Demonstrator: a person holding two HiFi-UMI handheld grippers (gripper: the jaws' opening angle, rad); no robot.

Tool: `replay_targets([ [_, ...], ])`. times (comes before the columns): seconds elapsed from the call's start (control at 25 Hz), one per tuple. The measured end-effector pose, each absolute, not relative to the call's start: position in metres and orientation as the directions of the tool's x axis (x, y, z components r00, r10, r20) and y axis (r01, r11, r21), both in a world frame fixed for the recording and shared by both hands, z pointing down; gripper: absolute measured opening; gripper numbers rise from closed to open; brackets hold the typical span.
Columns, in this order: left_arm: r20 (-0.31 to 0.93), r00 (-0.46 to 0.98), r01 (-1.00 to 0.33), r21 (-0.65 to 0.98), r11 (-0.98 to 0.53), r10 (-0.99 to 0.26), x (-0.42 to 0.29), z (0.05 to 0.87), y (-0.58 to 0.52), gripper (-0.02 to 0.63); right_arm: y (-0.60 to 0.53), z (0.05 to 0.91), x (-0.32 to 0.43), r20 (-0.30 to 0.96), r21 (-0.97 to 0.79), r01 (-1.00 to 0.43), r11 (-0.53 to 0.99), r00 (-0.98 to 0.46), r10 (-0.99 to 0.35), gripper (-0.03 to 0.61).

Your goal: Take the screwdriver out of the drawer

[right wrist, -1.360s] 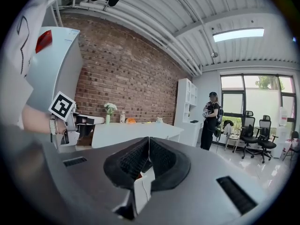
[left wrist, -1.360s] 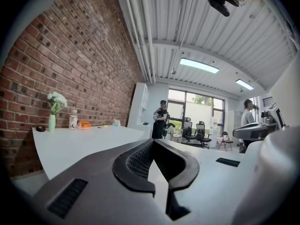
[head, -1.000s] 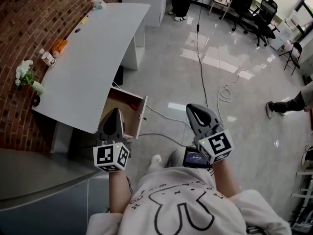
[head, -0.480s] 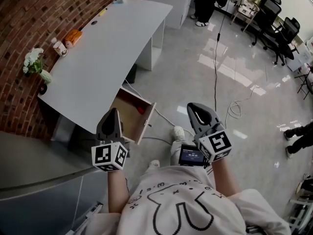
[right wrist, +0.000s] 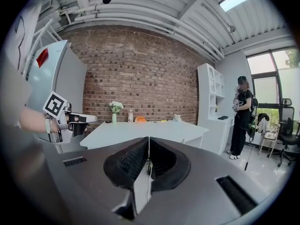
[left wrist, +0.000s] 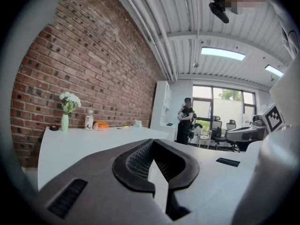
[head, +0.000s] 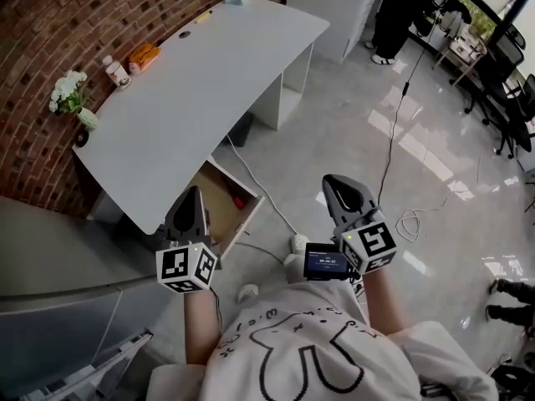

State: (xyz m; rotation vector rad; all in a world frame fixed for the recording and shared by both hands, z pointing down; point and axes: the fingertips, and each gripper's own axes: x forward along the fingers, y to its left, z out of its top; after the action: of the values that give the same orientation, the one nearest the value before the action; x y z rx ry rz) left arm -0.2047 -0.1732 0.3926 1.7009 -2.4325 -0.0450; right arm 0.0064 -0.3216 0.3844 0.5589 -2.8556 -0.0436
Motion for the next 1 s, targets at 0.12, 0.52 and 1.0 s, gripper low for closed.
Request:
replay_targets([
  [0.12, 0.137, -0.388, -0.908, 0.115, 0.403, -0.912, -0.197, 0.396, -0.19, 0.012, -0.356, 0.388, 0.005, 0.221, 0.054, -0.321, 0.945, -0.92, -0.325, 0.021],
  [0.52, 0.189, -0.546, -0.811, 0.124, 0.572, -0.816, -0.18, 0.421, -0.22, 0.012, -0.423, 0.407, -0.014, 0.288, 0.15, -0.121, 0.981, -0.944, -0.16, 0.021],
  [1.0, 0.328, -0.544, -0.777, 0.15, 0.612, -0.772, -0.2, 0.479, -0.228, 0.012, -0.446, 0.444, -0.062, 0.358, 0.061, -0.067, 0.996, -0.93, -0.085, 0.021],
])
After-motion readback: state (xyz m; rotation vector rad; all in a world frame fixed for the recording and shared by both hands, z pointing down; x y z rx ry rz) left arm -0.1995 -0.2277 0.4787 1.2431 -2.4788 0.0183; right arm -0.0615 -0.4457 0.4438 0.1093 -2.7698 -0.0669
